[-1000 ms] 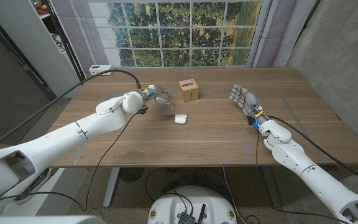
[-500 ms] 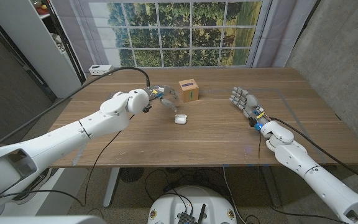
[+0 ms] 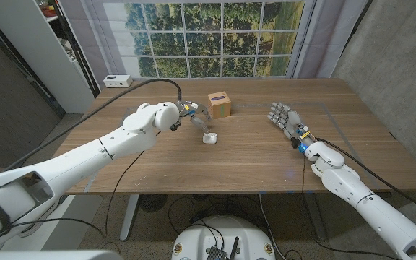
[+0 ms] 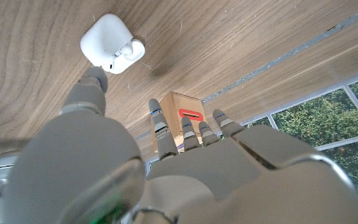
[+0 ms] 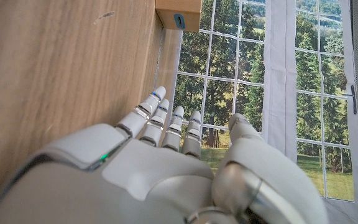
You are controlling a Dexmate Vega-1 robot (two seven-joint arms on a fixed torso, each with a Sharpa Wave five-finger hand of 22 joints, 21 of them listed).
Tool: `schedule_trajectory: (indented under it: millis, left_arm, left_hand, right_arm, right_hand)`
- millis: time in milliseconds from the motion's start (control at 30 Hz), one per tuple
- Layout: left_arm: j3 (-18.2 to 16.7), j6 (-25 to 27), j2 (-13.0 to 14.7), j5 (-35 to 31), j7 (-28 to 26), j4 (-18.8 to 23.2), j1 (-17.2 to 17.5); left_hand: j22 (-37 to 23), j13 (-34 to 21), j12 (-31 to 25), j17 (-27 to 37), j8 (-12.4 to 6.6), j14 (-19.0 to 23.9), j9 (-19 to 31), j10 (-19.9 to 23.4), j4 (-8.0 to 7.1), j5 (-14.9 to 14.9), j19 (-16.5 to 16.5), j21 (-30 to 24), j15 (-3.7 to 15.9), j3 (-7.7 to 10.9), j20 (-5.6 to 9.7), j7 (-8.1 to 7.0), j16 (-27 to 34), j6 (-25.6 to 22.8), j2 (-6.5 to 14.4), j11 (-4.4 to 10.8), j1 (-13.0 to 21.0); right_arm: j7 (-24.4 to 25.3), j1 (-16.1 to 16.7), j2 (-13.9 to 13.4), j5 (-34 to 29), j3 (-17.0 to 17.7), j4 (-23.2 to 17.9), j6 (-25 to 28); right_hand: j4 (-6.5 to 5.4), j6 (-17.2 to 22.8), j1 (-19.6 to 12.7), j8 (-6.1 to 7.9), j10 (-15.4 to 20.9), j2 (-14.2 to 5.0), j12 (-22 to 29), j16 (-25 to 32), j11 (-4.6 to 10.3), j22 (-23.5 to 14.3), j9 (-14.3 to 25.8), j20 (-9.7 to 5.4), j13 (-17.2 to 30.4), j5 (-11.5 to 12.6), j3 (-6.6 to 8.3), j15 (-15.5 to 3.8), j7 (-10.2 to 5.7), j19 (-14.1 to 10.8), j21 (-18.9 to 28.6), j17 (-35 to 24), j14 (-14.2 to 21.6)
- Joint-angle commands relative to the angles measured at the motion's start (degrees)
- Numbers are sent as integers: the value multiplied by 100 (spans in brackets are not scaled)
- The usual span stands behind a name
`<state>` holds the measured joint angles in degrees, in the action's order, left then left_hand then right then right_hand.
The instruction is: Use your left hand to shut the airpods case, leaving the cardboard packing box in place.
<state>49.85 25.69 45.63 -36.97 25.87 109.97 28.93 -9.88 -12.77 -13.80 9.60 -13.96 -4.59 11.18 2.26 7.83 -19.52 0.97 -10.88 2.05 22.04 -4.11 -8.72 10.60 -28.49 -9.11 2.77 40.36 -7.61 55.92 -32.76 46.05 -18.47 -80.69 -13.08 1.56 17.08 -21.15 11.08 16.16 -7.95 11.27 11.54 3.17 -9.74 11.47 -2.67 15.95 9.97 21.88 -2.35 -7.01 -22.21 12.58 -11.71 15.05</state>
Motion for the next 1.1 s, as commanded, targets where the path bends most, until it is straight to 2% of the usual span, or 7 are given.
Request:
schedule_trajectory:
  millis: [33,333,467,700,1100]
  left_arm:
    - [47,209,-256,-329,342,-132,26]
    - [91,250,-374,-326,357,-278,62]
    - [105,263,-426,-302,338,-339,64]
    - [137,303,-507,-249,302,-455,44]
    - [197,247,-589,-98,241,-651,-44]
  left_hand:
    - [-13,7,-63,19,28,61,9,73,2,-41,-67,-44,80,-42,-44,62,30,-32,61,24,90]
    - [-15,14,-74,19,36,96,5,112,-13,-66,-117,-58,72,-58,-57,69,27,-85,131,25,138]
    - [-17,18,-78,18,22,121,3,130,-19,-81,-140,-62,71,-68,-51,0,25,-174,173,31,175]
    - [-18,23,-82,18,18,143,2,153,-33,-98,-172,-66,88,-84,-35,-29,19,-258,233,13,220]
    - [-23,31,-111,16,-19,244,7,254,-98,-130,-291,-89,109,-108,-20,-134,21,-547,466,9,316]
  right_arm:
    - [-94,114,17,154,71,5,-15]
    - [-92,250,-11,210,127,-59,-45]
    - [-86,297,-30,205,148,-79,-77]
    - [-104,341,-41,224,175,-74,-107]
    - [-44,409,-18,242,207,-81,-141]
  right_hand:
    - [-7,8,52,41,19,12,48,45,-32,-16,6,-37,-6,24,-4,-534,-42,22,-23,-7,66]
    - [-14,9,76,42,38,8,55,49,-35,-16,5,-34,-17,28,-6,-542,-47,22,-35,2,88]
    - [-14,9,82,42,43,9,56,46,-36,-16,5,-29,-20,29,-7,-542,-46,21,-39,5,88]
    - [-20,9,103,42,60,5,62,51,-17,-16,4,-28,-28,32,-9,-548,-48,20,-47,9,109]
    - [-25,11,130,43,76,1,66,54,-5,-16,3,-22,-40,36,-7,-543,-57,15,-59,18,136]
